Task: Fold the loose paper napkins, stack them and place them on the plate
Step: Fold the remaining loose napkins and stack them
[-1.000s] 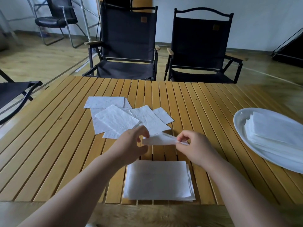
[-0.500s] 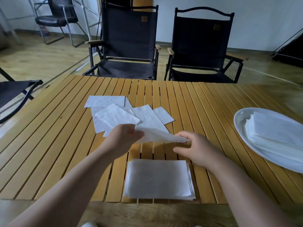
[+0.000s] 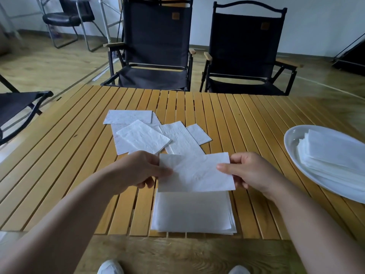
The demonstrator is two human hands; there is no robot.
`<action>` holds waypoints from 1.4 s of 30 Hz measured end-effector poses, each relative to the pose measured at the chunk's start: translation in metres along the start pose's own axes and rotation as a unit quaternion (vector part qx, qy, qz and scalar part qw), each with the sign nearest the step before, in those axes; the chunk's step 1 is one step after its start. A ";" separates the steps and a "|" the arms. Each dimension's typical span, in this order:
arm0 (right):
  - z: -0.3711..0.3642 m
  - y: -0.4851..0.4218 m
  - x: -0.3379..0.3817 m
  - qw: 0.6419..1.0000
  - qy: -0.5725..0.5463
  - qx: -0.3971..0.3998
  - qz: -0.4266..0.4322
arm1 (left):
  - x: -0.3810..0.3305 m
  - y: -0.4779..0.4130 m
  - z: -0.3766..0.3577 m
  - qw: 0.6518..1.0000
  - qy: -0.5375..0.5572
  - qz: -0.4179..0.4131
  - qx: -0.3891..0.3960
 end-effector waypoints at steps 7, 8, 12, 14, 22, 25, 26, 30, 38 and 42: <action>-0.004 0.018 -0.009 0.985 0.054 0.144 -0.084 | 0.006 0.008 -0.010 0.995 -0.054 0.028 0.077; -0.005 0.019 -0.011 0.981 0.072 0.157 -0.092 | 0.007 0.007 -0.011 0.994 -0.062 0.033 0.080; -0.010 0.021 -0.014 0.969 0.133 0.180 -0.108 | 0.009 0.005 -0.016 0.990 -0.098 0.043 0.091; -0.013 0.020 -0.014 0.963 0.160 0.185 -0.111 | 0.010 0.004 -0.019 0.987 -0.116 0.047 0.100; -0.021 0.017 -0.015 0.950 0.225 0.181 -0.121 | 0.018 -0.003 -0.029 0.972 -0.190 0.054 0.130; -0.024 0.016 -0.017 0.950 0.221 0.183 -0.125 | 0.020 -0.006 -0.033 0.965 -0.217 0.057 0.136; -0.026 0.017 -0.017 0.950 0.219 0.185 -0.127 | 0.020 -0.007 -0.034 0.962 -0.230 0.059 0.134; -0.028 0.017 -0.018 0.944 0.227 0.193 -0.144 | 0.023 -0.011 -0.033 0.955 -0.262 0.082 0.115; -0.008 0.002 0.000 0.953 0.277 -0.003 -0.123 | 0.018 -0.015 0.013 0.953 -0.284 0.061 -0.087; -0.020 -0.014 0.017 0.971 0.203 -0.129 -0.004 | 0.016 -0.012 0.051 0.944 -0.206 -0.039 -0.254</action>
Point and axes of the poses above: each hand's wrist, its own y-axis away from the middle knuckle, its own z-axis out of the back of the hand, x = y × z, the point moved 6 cm from there along -y, towards the middle knuckle, and after that the axes turned 7 degrees about z, right-handed, at the moved point
